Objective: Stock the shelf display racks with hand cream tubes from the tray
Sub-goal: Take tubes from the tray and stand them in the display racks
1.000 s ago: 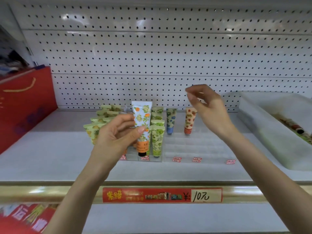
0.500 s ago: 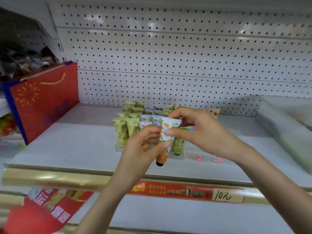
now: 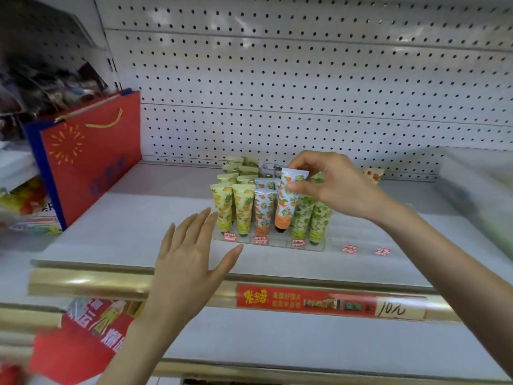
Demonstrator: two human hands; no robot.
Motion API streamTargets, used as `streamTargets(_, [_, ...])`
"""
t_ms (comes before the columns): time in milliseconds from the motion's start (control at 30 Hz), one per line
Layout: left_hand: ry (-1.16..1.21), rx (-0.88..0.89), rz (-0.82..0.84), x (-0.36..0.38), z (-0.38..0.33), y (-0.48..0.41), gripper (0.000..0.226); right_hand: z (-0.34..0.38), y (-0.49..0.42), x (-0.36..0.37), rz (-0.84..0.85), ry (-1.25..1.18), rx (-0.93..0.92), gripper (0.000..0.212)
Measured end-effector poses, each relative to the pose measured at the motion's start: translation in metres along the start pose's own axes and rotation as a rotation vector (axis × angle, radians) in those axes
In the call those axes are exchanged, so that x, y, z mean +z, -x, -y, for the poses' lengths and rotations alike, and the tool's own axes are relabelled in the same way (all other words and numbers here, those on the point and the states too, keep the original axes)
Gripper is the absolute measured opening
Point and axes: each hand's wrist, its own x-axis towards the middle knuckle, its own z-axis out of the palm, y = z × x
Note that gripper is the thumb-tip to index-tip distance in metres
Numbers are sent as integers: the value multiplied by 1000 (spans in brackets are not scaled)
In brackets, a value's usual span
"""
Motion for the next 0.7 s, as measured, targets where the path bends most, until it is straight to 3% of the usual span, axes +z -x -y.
streamTargets(700, [-99, -45, 186, 23, 8, 4, 87, -13, -8, 22, -96, 374, 44, 24])
